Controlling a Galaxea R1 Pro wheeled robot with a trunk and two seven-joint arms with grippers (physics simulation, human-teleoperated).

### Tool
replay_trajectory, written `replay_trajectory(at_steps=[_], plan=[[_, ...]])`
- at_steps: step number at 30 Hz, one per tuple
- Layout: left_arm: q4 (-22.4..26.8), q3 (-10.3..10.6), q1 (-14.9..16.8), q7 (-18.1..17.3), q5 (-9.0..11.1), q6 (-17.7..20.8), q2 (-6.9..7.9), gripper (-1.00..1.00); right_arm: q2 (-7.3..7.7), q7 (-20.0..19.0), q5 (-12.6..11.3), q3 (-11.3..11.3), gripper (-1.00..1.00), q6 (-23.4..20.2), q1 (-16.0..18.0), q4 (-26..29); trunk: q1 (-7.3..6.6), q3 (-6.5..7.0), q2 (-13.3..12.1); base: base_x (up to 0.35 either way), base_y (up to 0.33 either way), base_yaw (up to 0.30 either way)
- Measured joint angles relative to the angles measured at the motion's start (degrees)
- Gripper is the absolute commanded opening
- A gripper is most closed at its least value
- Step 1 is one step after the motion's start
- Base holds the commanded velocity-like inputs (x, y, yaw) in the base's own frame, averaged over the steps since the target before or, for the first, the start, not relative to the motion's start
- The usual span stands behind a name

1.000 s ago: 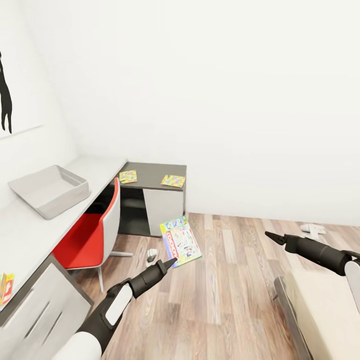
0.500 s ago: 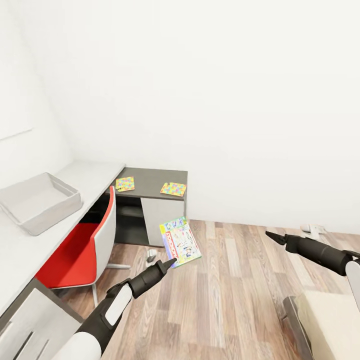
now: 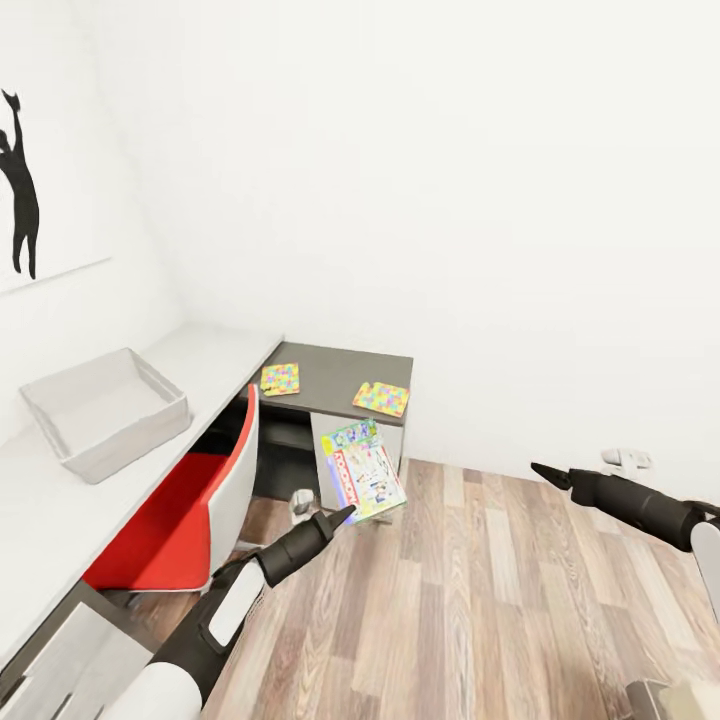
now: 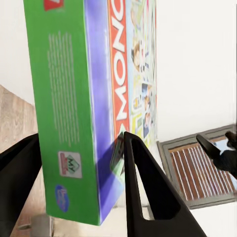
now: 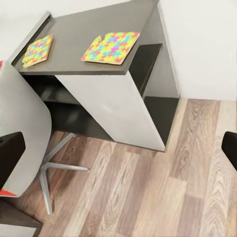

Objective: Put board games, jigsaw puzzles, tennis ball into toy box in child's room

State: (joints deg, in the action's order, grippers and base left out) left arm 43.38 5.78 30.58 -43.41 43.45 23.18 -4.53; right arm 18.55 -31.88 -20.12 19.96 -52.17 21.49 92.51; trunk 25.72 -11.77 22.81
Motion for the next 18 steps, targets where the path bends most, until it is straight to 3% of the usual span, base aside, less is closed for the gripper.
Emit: replay_trajectory(at_steps=[6, 12, 18], plan=[[14.51, 0.25, -1.75, 0.85, -0.15, 8.81, 0.11, -1.0, 0.13, 0.0, 0.0, 0.05, 1.0, 0.0, 0.0, 0.0, 0.0, 0.0, 0.0, 0.332, -0.092, 0.29], [31.05, 0.32, -3.09, 10.74, -0.82, 18.37, 0.02, -1.0, -0.03, 0.0, -0.01, 0.04, 1.0, 0.01, 0.0, 0.0, 0.0, 0.0, 0.0, 0.328, -0.102, 0.294], [38.72, 0.39, -4.25, 16.05, -0.66, 21.89, -0.48, -1.0, -0.14, 0.0, 0.0, 0.0, 1.0, 0.02, 0.0, 0.0, 0.01, 0.0, -0.01, 0.276, -0.037, 0.295]])
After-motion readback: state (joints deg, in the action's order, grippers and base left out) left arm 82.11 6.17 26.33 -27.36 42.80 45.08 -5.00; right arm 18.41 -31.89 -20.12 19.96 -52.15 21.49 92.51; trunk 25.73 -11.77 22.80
